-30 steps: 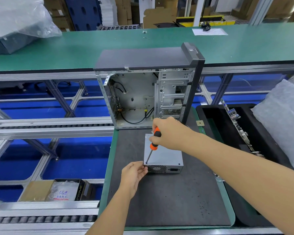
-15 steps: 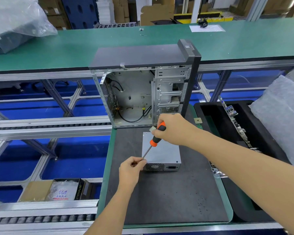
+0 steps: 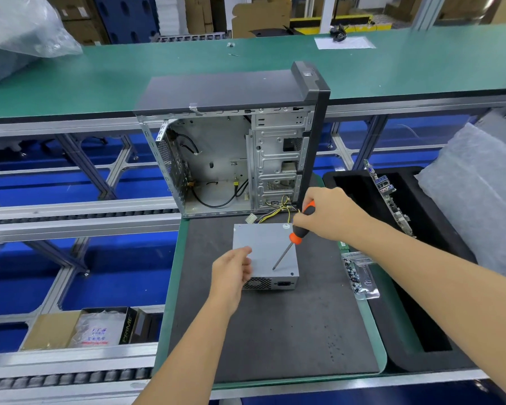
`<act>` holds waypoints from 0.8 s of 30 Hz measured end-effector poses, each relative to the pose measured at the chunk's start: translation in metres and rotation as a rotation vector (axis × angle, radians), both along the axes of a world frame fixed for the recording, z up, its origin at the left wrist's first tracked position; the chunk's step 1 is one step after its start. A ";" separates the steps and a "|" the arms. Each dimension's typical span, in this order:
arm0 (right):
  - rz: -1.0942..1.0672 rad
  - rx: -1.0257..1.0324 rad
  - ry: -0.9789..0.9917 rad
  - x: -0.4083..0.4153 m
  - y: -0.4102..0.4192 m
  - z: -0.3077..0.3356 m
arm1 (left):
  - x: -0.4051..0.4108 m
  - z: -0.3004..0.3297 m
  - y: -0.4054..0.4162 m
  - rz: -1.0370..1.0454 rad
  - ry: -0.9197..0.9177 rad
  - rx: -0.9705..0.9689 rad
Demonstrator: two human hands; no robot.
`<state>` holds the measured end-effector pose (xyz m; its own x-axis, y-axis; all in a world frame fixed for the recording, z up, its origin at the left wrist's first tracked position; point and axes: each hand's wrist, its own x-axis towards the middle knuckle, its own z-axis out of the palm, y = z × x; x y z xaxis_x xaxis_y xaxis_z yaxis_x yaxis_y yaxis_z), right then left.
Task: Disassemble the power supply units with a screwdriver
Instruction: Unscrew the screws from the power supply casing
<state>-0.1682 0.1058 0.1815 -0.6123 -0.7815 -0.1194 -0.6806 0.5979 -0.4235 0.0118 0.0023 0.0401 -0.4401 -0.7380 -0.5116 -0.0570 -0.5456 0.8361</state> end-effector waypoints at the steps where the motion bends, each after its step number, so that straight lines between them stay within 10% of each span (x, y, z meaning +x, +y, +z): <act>1: -0.014 -0.005 -0.014 -0.003 0.004 -0.001 | -0.004 0.000 0.005 -0.089 -0.086 -0.098; 8: -0.047 -0.013 -0.027 -0.016 0.020 -0.004 | -0.026 -0.006 0.037 -0.612 -0.460 -0.858; 24: -0.034 0.011 -0.015 -0.017 0.026 -0.002 | -0.039 -0.020 0.050 -0.589 -0.642 -0.999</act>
<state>-0.1856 0.1321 0.1790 -0.6368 -0.7587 -0.1373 -0.6535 0.6256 -0.4262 -0.0271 0.0524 0.0198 -0.7073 -0.6998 -0.1000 -0.6054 0.5266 0.5968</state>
